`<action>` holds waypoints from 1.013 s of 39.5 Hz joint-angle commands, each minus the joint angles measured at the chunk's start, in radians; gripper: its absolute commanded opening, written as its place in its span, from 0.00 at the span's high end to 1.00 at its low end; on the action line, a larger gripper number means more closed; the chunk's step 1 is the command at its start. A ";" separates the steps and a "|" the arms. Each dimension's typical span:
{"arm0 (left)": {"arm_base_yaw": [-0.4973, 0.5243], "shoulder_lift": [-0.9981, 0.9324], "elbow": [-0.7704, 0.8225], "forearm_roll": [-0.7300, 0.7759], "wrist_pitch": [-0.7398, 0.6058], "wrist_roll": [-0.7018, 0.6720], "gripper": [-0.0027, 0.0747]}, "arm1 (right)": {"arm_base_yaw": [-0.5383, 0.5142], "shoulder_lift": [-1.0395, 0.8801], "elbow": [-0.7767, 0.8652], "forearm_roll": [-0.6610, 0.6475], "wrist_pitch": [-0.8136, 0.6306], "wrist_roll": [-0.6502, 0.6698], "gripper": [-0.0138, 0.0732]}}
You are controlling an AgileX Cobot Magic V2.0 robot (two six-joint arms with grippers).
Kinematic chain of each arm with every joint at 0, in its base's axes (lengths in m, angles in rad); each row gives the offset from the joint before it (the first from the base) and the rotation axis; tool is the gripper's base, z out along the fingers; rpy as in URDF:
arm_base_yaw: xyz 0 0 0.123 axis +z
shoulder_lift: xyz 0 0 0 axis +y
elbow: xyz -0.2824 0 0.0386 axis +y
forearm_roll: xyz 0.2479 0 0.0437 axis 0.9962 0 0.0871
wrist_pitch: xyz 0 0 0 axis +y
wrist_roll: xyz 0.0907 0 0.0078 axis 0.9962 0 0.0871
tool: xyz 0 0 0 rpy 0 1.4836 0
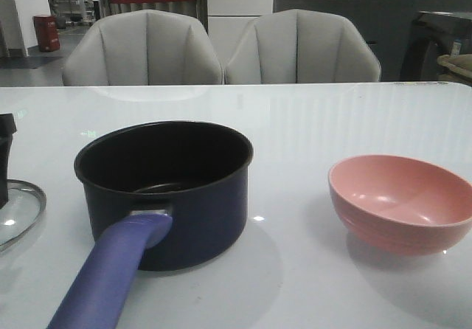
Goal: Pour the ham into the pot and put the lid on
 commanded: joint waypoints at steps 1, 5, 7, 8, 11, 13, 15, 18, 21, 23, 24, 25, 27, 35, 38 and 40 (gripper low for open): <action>0.000 -0.042 -0.024 -0.015 -0.001 -0.002 0.12 | 0.000 0.005 -0.027 0.004 -0.078 -0.008 0.67; 0.000 -0.042 -0.024 -0.015 -0.012 -0.002 0.16 | 0.000 0.005 -0.027 0.004 -0.078 -0.008 0.67; 0.000 -0.040 -0.024 -0.015 -0.015 -0.002 0.20 | 0.000 0.005 -0.027 0.004 -0.078 -0.008 0.67; 0.000 -0.040 -0.024 -0.015 -0.016 -0.002 0.22 | 0.000 0.005 -0.027 0.004 -0.078 -0.008 0.67; 0.000 -0.036 -0.024 -0.015 -0.018 -0.002 0.30 | 0.000 0.005 -0.027 0.004 -0.078 -0.008 0.67; 0.000 -0.032 -0.024 -0.015 -0.018 -0.002 0.36 | 0.000 0.005 -0.027 0.004 -0.078 -0.008 0.67; 0.000 -0.031 -0.024 -0.015 -0.018 -0.002 0.42 | 0.000 0.005 -0.027 0.004 -0.078 -0.008 0.67; 0.000 -0.031 -0.024 -0.015 -0.018 0.002 0.50 | 0.000 0.005 -0.027 0.004 -0.078 -0.008 0.67; 0.000 -0.031 -0.024 -0.015 -0.018 0.005 0.57 | 0.000 0.005 -0.027 0.004 -0.078 -0.008 0.67; 0.000 -0.031 -0.024 -0.015 -0.018 0.005 0.60 | 0.000 0.005 -0.027 0.004 -0.078 -0.008 0.67; 0.000 -0.031 -0.024 -0.015 -0.018 0.005 0.61 | 0.000 0.005 -0.027 0.004 -0.078 -0.008 0.67; 0.000 -0.031 -0.024 -0.015 -0.018 0.005 0.62 | 0.000 0.005 -0.027 0.004 -0.078 -0.008 0.67; 0.000 -0.031 -0.024 -0.015 -0.020 0.005 0.63 | 0.000 0.005 -0.027 0.004 -0.078 -0.008 0.67; 0.000 -0.031 -0.024 -0.015 -0.023 0.006 0.63 | 0.000 0.005 -0.027 0.004 -0.078 -0.008 0.67; 0.000 -0.031 -0.024 -0.015 -0.025 0.006 0.63 | 0.000 0.005 -0.027 0.004 -0.078 -0.008 0.67; 0.000 -0.031 -0.024 -0.015 -0.025 0.008 0.63 | 0.000 0.005 -0.027 0.004 -0.078 -0.008 0.67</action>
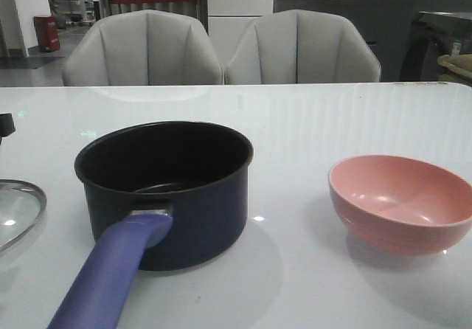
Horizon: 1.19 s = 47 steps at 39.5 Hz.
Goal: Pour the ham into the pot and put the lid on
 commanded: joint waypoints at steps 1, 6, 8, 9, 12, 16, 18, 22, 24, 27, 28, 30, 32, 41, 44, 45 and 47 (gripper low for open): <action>0.000 -0.033 -0.022 -0.027 -0.012 0.010 0.63 | 0.000 0.005 -0.027 0.004 -0.078 -0.008 0.67; 0.000 -0.046 -0.022 -0.027 -0.024 0.029 0.63 | 0.000 0.005 -0.027 0.004 -0.078 -0.008 0.67; 0.000 -0.056 -0.022 -0.027 -0.032 0.031 0.63 | 0.000 0.005 -0.027 0.004 -0.078 -0.008 0.67; 0.000 -0.061 -0.022 -0.027 -0.037 0.031 0.63 | 0.000 0.005 -0.027 0.004 -0.078 -0.008 0.67; 0.000 -0.076 -0.022 -0.027 -0.044 0.031 0.63 | 0.000 0.005 -0.027 0.004 -0.078 -0.008 0.67; 0.000 -0.087 -0.032 -0.027 -0.040 0.031 0.63 | 0.000 0.005 -0.027 0.004 -0.078 -0.008 0.67; 0.000 -0.089 -0.042 -0.027 -0.031 0.033 0.63 | 0.000 0.005 -0.027 0.004 -0.078 -0.008 0.67; 0.000 -0.096 -0.066 -0.027 -0.007 0.033 0.63 | 0.000 0.005 -0.027 0.004 -0.078 -0.008 0.67; 0.000 -0.098 -0.086 -0.027 0.010 0.034 0.63 | 0.000 0.005 -0.027 0.004 -0.078 -0.008 0.67; 0.000 -0.099 -0.121 -0.027 0.038 0.045 0.63 | 0.000 0.005 -0.027 0.004 -0.078 -0.008 0.67; 0.000 -0.102 -0.137 -0.027 0.051 0.052 0.63 | 0.000 0.005 -0.027 0.004 -0.078 -0.008 0.67; 0.000 -0.106 -0.166 -0.031 0.072 0.059 0.63 | 0.000 0.005 -0.027 0.004 -0.078 -0.008 0.67; 0.000 -0.115 -0.197 -0.032 0.086 0.061 0.63 | 0.000 0.005 -0.027 0.004 -0.078 -0.008 0.67; -0.036 -0.161 -0.332 -0.032 0.164 0.114 0.63 | 0.000 0.005 -0.027 0.004 -0.078 -0.008 0.67; -0.074 -0.163 -0.369 -0.030 0.196 0.126 0.63 | 0.000 0.005 -0.027 0.004 -0.078 -0.008 0.67; -0.090 -0.163 -0.378 -0.030 0.204 0.135 0.63 | 0.000 0.005 -0.027 0.004 -0.078 -0.008 0.67; -0.122 -0.163 -0.397 -0.030 0.218 0.137 0.63 | 0.000 0.005 -0.027 0.004 -0.078 -0.008 0.67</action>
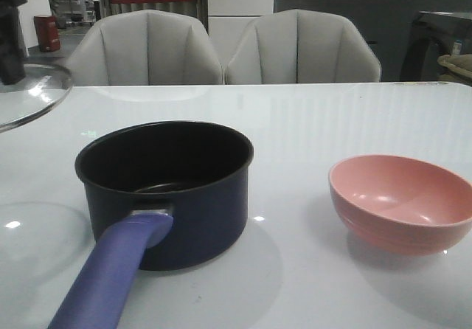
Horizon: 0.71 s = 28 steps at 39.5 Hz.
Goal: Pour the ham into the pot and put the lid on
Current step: 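Grasp the glass lid knob with the left gripper and lift it, then carry the lid over the pot and lower it onto the rim, left gripper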
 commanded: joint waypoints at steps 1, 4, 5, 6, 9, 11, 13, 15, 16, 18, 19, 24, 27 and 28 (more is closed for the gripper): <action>-0.062 -0.055 -0.065 -0.023 0.043 0.014 0.64 | 0.000 0.005 -0.027 0.004 -0.078 -0.008 0.67; -0.120 -0.055 -0.088 -0.019 0.048 0.014 0.67 | 0.000 0.005 -0.027 0.004 -0.078 -0.008 0.67; -0.143 -0.055 -0.094 -0.014 0.048 0.014 0.68 | 0.000 0.005 -0.027 0.004 -0.078 -0.008 0.67; -0.154 -0.055 -0.099 -0.009 0.048 0.014 0.69 | 0.000 0.005 -0.027 0.004 -0.078 -0.008 0.67; -0.217 -0.053 -0.113 0.011 0.041 0.014 0.71 | 0.000 0.005 -0.027 0.004 -0.078 -0.008 0.67; -0.257 -0.050 -0.118 0.029 0.041 0.014 0.73 | 0.000 0.005 -0.027 0.004 -0.078 -0.008 0.67; -0.293 -0.045 -0.121 0.053 0.045 0.014 0.74 | 0.000 0.005 -0.027 0.004 -0.078 -0.008 0.67; -0.330 -0.038 -0.121 0.075 0.053 0.014 0.74 | 0.000 0.005 -0.027 0.004 -0.078 -0.008 0.67; -0.343 -0.034 -0.121 0.082 0.058 0.014 0.74 | 0.000 0.005 -0.027 0.004 -0.078 -0.008 0.67; -0.366 -0.028 -0.121 0.085 0.058 0.014 0.74 | 0.000 0.005 -0.027 0.004 -0.078 -0.008 0.67; -0.378 -0.025 -0.121 0.085 0.058 0.014 0.74 | 0.000 0.005 -0.027 0.004 -0.078 -0.008 0.67; -0.420 -0.013 -0.125 0.083 0.058 0.014 0.74 | 0.000 0.005 -0.027 0.004 -0.078 -0.008 0.67; -0.438 0.000 -0.127 0.081 0.058 0.014 0.74 | 0.000 0.005 -0.027 0.004 -0.078 -0.008 0.67; -0.443 0.005 -0.127 0.081 0.058 0.014 0.74 | 0.000 0.005 -0.027 0.004 -0.078 -0.008 0.67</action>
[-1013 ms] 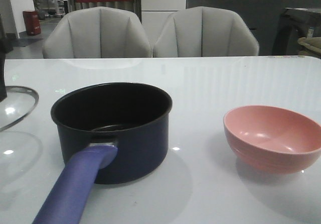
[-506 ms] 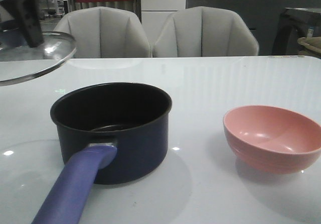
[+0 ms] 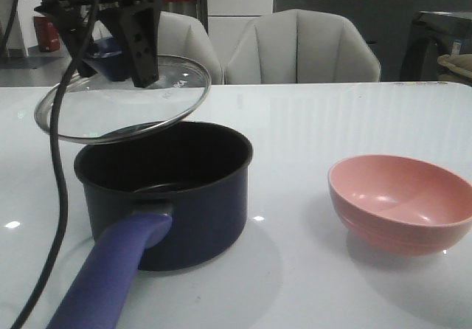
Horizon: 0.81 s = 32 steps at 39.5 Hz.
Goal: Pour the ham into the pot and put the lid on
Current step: 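Carry the lid over the pot and lower it onto the rim, left gripper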
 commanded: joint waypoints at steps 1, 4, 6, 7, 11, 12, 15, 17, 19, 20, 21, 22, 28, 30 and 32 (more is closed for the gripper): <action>-0.025 -0.036 -0.039 -0.002 0.039 0.001 0.74 | 0.000 0.005 -0.027 0.004 -0.078 -0.008 0.67; -0.036 -0.018 -0.039 -0.010 0.039 0.001 0.74 | 0.000 0.005 -0.027 0.004 -0.078 -0.008 0.67; -0.043 -0.010 -0.039 -0.025 0.039 0.001 0.74 | 0.000 0.005 -0.027 0.004 -0.078 -0.008 0.67; -0.047 -0.009 -0.039 -0.034 0.039 0.001 0.74 | 0.000 0.005 -0.027 0.004 -0.078 -0.008 0.67; -0.063 -0.001 -0.039 -0.049 0.041 0.001 0.74 | 0.000 0.005 -0.027 0.004 -0.078 -0.008 0.67; -0.065 0.001 -0.039 -0.049 0.041 0.001 0.73 | 0.000 0.005 -0.027 0.004 -0.078 -0.008 0.67; -0.067 0.009 -0.039 -0.047 0.041 0.001 0.73 | 0.000 0.005 -0.027 0.004 -0.078 -0.008 0.67; -0.067 0.009 -0.039 -0.047 0.041 0.001 0.73 | 0.000 0.005 -0.027 0.004 -0.078 -0.008 0.67; -0.067 0.011 -0.039 -0.047 0.041 0.001 0.73 | 0.000 0.005 -0.027 0.004 -0.078 -0.008 0.67; -0.067 0.011 -0.039 -0.047 0.041 0.001 0.73 | 0.000 0.005 -0.027 0.004 -0.078 -0.008 0.67; -0.067 0.013 -0.039 -0.050 0.041 0.001 0.73 | 0.000 0.005 -0.027 0.004 -0.078 -0.008 0.67; -0.067 0.013 -0.039 -0.058 0.041 0.001 0.73 | 0.000 0.005 -0.027 0.004 -0.078 -0.008 0.67; -0.067 0.015 -0.037 -0.072 0.041 0.001 0.73 | 0.000 0.005 -0.027 0.004 -0.078 -0.008 0.67; -0.067 0.015 -0.037 -0.072 0.041 0.001 0.73 | 0.000 0.005 -0.027 0.004 -0.078 -0.008 0.67; -0.067 0.015 -0.035 -0.072 0.041 0.001 0.73 | 0.000 0.005 -0.027 0.004 -0.078 -0.008 0.67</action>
